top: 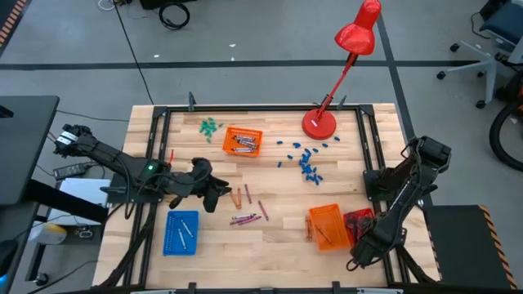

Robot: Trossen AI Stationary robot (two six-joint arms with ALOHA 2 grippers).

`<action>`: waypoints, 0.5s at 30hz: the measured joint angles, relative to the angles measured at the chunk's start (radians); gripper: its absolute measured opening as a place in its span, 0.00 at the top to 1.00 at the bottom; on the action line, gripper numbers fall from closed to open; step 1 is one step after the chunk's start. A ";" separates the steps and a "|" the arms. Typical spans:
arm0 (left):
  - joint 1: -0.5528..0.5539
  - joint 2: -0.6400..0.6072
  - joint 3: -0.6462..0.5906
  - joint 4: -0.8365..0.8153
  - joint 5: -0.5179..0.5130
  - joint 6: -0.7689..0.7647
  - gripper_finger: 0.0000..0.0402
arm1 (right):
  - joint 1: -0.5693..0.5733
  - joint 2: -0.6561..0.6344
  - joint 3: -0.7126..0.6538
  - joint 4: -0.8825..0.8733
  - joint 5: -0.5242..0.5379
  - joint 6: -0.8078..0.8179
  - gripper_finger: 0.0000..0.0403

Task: Sort crayons
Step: Put the red crayon into the red bin

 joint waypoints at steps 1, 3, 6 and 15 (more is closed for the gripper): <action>0.000 0.000 0.000 0.000 0.000 0.000 0.65 | 0.001 0.000 -0.004 0.017 0.001 0.001 0.89; 0.000 0.000 0.000 0.000 0.000 -0.006 0.65 | 0.005 0.000 -0.009 0.034 0.014 -0.011 0.85; 0.000 0.000 0.000 0.000 0.000 -0.010 0.65 | 0.009 0.000 -0.010 0.053 0.049 -0.023 0.78; -0.001 0.000 0.000 -0.011 0.000 0.001 0.65 | 0.009 0.000 0.048 0.009 0.075 0.192 0.63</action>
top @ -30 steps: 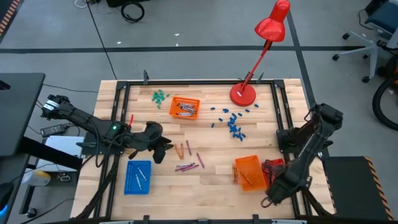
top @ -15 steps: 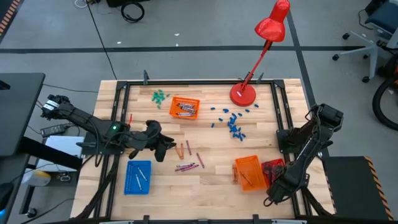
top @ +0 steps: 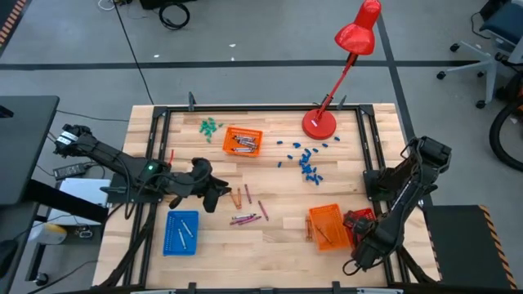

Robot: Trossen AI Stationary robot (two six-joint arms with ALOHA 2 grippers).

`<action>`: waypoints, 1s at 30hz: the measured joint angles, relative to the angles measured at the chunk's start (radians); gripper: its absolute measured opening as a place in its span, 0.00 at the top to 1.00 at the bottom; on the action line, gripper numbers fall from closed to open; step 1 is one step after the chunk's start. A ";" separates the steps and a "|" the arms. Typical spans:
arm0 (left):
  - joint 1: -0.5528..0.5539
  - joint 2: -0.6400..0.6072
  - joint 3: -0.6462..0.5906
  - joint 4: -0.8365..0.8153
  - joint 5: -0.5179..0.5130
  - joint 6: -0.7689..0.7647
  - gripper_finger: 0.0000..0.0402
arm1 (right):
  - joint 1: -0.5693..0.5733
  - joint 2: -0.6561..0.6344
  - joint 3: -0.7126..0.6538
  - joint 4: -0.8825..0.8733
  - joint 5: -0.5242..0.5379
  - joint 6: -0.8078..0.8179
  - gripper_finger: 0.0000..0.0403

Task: Sort crayons
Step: Put the red crayon into the red bin

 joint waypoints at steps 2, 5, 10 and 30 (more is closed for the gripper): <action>0.000 0.000 0.000 -0.008 0.000 0.002 0.65 | -0.003 0.000 0.028 0.002 0.010 0.063 0.62; 0.000 0.000 0.000 -0.013 0.000 0.003 0.65 | -0.008 0.000 0.066 0.002 0.082 0.228 0.63; 0.001 0.000 0.000 -0.012 0.000 0.009 0.65 | -0.039 -0.023 0.074 0.019 0.125 0.790 0.64; 0.001 0.000 0.000 -0.011 0.000 0.378 0.65 | 0.001 -0.181 0.045 0.186 0.281 2.323 0.71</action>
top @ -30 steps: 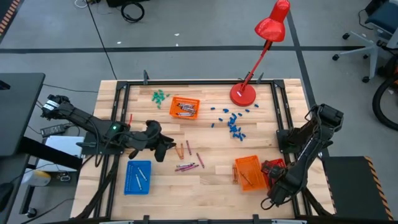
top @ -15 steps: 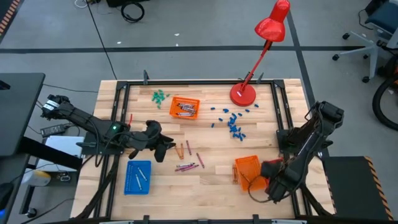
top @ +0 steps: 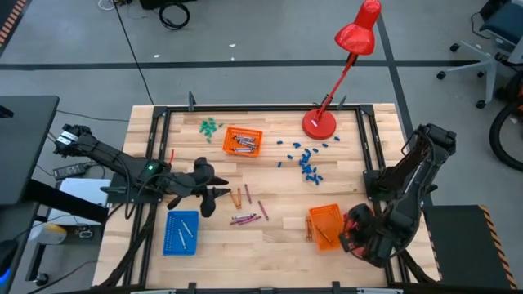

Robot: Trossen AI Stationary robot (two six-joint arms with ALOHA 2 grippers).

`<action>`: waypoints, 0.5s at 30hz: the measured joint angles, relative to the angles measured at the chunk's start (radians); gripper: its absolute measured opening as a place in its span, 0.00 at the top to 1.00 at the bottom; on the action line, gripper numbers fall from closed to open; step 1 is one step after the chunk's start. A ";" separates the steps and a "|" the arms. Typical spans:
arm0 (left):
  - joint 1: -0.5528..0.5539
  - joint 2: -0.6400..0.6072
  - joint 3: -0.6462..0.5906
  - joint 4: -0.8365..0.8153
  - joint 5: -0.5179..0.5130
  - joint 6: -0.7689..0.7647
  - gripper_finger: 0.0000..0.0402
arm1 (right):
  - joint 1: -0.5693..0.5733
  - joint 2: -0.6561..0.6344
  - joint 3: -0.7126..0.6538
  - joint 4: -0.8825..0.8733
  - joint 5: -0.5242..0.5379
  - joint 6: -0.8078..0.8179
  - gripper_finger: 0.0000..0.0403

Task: Sort crayons
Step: Put the red crayon into the red bin

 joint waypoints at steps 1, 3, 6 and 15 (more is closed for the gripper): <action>0.000 0.000 0.000 0.000 0.000 0.019 0.65 | -0.005 -0.001 0.000 -0.003 0.038 -0.006 0.71; 0.000 0.000 0.000 0.000 0.000 0.055 0.65 | -0.016 -0.007 0.000 0.000 0.126 -0.053 0.71; 0.000 0.000 0.000 0.000 0.000 0.089 0.65 | -0.034 -0.006 0.000 0.038 0.200 -0.162 0.71; 0.018 0.000 0.000 0.001 0.001 0.157 0.65 | -0.215 0.000 0.000 0.002 -0.195 -0.494 0.71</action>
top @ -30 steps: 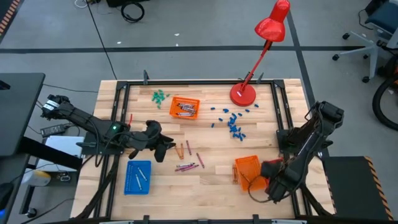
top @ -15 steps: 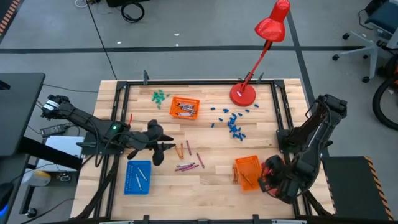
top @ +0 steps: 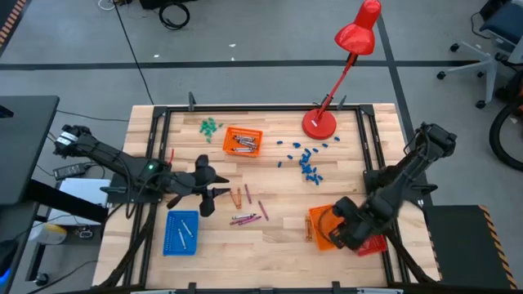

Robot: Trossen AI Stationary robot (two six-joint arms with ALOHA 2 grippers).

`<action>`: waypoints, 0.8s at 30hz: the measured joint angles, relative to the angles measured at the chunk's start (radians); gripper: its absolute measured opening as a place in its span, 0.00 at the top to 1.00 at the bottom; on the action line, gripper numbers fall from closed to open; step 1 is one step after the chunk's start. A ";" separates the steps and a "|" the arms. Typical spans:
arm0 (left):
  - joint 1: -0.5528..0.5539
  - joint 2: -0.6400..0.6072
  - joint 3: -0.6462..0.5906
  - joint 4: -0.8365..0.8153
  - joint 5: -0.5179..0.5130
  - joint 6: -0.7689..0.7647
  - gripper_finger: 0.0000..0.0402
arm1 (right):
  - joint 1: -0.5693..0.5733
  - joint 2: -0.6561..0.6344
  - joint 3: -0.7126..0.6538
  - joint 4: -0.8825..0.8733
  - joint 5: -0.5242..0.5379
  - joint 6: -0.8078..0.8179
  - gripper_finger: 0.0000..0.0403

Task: Sort crayons
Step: Put the red crayon into the red bin

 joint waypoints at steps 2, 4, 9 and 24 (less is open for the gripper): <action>0.013 0.000 0.000 0.001 0.000 0.007 0.65 | -0.051 0.000 0.000 -0.039 -0.111 -0.118 0.71; 0.028 0.000 0.000 0.010 0.008 0.009 0.65 | -0.094 -0.001 0.007 -0.052 -0.154 -0.219 0.72; 0.054 -0.003 0.000 0.014 0.019 -0.006 0.65 | -0.186 0.001 0.126 -0.051 -0.070 -0.501 0.74; 0.091 -0.064 0.084 -0.108 0.110 -0.068 0.65 | -0.527 0.005 0.501 0.027 0.164 -1.173 0.78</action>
